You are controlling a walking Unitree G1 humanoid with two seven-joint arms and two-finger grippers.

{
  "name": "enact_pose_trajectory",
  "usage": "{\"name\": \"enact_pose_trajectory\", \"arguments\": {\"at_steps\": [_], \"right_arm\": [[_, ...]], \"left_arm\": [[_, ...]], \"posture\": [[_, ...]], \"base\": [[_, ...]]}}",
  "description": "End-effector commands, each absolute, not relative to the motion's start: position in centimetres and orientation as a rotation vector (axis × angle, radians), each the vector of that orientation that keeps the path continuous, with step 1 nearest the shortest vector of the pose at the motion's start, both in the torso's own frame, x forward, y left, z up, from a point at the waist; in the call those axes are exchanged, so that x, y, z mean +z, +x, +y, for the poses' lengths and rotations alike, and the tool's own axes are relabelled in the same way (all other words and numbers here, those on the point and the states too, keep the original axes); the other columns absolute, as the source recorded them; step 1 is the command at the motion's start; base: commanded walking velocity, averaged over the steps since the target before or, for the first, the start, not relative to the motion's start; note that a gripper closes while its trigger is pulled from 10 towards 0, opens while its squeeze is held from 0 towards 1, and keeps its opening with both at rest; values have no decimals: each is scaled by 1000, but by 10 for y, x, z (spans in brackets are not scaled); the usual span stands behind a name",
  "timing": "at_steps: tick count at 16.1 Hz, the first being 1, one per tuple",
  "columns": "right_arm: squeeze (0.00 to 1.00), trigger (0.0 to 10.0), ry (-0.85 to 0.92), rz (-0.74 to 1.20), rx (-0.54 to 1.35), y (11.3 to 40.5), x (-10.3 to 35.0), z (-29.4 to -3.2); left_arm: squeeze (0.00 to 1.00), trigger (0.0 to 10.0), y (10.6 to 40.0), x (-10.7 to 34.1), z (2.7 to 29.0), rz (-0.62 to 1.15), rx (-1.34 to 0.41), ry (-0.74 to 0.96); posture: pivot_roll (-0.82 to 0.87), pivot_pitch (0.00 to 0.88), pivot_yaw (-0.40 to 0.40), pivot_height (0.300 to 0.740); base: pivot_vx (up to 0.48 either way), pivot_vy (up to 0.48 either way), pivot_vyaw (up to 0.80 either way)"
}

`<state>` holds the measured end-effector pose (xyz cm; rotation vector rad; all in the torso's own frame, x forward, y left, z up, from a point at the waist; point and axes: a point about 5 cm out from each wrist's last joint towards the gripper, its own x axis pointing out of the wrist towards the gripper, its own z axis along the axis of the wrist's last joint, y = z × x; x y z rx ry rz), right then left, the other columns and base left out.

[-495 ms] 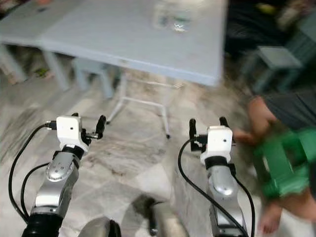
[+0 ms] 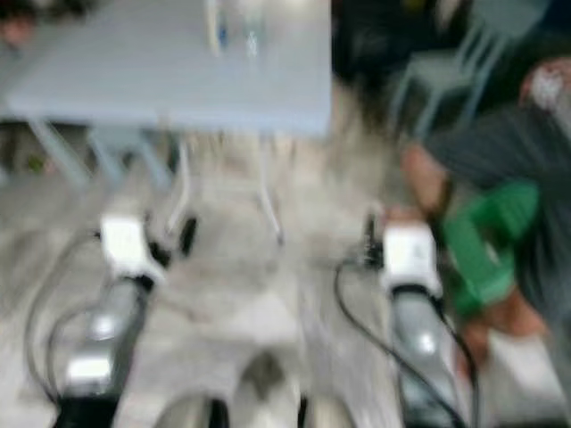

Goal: Restocking fridge

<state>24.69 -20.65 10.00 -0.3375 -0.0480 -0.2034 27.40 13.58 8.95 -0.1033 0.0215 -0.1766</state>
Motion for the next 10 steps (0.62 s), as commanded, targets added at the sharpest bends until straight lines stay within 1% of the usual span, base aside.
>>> {"name": "enact_pose_trajectory", "arguments": {"at_steps": [1,2,3,5,6,7,9,10], "right_arm": [[0,10000,-364,-60,-205,251,102,-201],[0,10000,-270,-48,-187,252,101,-197],[0,10000,-229,-51,-194,253,102,-195],[0,10000,-293,-61,-157,253,103,-191],[0,10000,-239,-51,-124,252,101,-188],[0,10000,-233,-65,-105,252,104,-186],[0,10000,-236,-94,-87,252,109,-183],[0,10000,-236,-109,-82,254,113,-182]], "left_arm": [[0,10000,276,94,141,6,-174,-91],[0,10000,276,94,141,5,-176,-93],[0,10000,276,95,140,4,-179,-95],[0,10000,277,95,139,4,-182,-94],[0,10000,277,95,139,3,-181,-95],[0,10000,277,96,138,1,-181,-96],[0,10000,278,97,137,-2,-180,-97],[0,10000,280,103,135,-16,-168,-106]], "posture": [[-45,116,13,740],[-46,116,15,740],[-47,115,16,740],[-47,116,15,740],[-46,116,15,740],[-47,117,15,740],[-48,117,15,740],[-50,117,13,740]], "base": [[480,0,0],[480,0,0],[480,0,0],[480,0,0],[480,0,0],[480,0,0],[480,0,450],[480,0,775]]}}
